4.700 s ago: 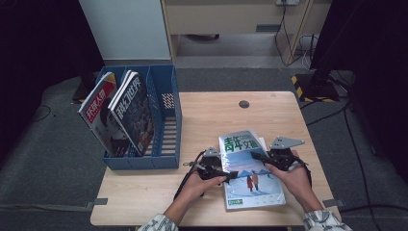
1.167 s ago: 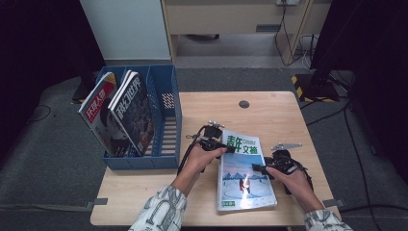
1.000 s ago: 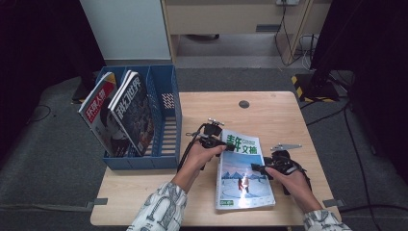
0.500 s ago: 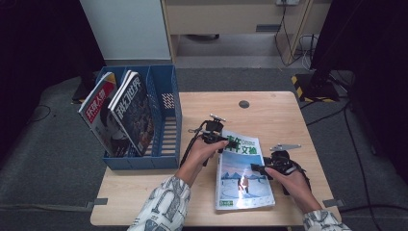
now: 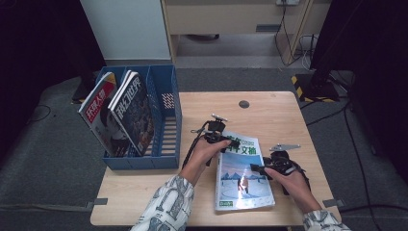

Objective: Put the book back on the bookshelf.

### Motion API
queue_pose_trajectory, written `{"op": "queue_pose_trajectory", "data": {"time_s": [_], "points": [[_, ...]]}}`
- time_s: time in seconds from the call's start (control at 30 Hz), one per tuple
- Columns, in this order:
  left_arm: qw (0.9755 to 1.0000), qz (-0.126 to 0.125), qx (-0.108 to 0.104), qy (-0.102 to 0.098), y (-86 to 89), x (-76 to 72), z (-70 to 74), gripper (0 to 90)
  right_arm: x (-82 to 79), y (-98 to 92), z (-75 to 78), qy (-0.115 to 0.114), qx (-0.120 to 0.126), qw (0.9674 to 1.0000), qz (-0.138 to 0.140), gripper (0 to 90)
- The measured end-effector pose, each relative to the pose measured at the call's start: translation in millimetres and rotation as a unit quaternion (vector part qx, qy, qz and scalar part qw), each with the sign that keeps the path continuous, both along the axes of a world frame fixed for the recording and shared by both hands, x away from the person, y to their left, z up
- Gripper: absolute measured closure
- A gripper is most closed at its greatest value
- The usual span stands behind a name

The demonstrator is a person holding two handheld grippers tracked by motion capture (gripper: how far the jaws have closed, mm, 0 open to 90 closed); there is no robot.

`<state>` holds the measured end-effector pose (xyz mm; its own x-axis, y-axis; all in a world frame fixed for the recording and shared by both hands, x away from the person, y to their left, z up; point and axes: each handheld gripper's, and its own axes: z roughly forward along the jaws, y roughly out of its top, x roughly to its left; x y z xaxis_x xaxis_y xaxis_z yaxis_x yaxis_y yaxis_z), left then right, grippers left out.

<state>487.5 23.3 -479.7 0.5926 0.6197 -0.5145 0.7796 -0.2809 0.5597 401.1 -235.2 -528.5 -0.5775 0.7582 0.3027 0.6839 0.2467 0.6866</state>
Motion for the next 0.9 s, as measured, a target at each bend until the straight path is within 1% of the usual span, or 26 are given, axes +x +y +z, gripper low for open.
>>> {"op": "queue_pose_trajectory", "data": {"time_s": [0.1, 0.17, 0.2, 0.33, 0.47, 0.77, 0.83, 0.9], "points": [[0.9999, 0.007, -0.007, 0.004, 0.5, -0.5, 2.0, 67.5, 0.0, -0.5, 0.1, 0.000, 0.000, 1.0000, 0.001, 33.1], [1.0000, 0.007, -0.006, -0.001, 0.7, -1.7, 4.1, 68.3, 0.5, -1.6, -0.2, -0.001, 0.002, 1.0000, 0.002, 33.1], [1.0000, 0.007, -0.004, -0.004, 0.9, -2.6, 5.4, 68.6, 0.5, -1.9, -0.1, 0.001, 0.004, 1.0000, 0.002, 33.0], [0.9999, 0.005, -0.004, -0.011, 0.6, -5.4, 8.5, 68.9, 0.4, -2.1, 0.0, -0.003, 0.005, 1.0000, 0.003, 32.1], [0.9999, 0.006, -0.003, -0.013, 0.6, -6.2, 9.3, 69.0, -0.2, -1.4, 0.7, -0.003, 0.004, 1.0000, 0.003, 31.4], [0.9999, 0.006, -0.005, -0.013, 1.3, -6.5, 10.2, 69.5, -1.1, -1.1, 3.3, -0.012, -0.005, 0.9999, 0.004, 29.5], [0.9998, 0.004, -0.006, -0.016, 1.3, -7.3, 11.5, 69.8, -2.0, -3.1, 6.0, -0.020, -0.008, 0.9998, 0.005, 30.1], [0.9998, 0.004, -0.006, -0.020, 0.9, -8.6, 13.4, 69.9, -3.1, -5.1, 10.1, -0.035, -0.015, 0.9992, 0.008, 30.5]]}}
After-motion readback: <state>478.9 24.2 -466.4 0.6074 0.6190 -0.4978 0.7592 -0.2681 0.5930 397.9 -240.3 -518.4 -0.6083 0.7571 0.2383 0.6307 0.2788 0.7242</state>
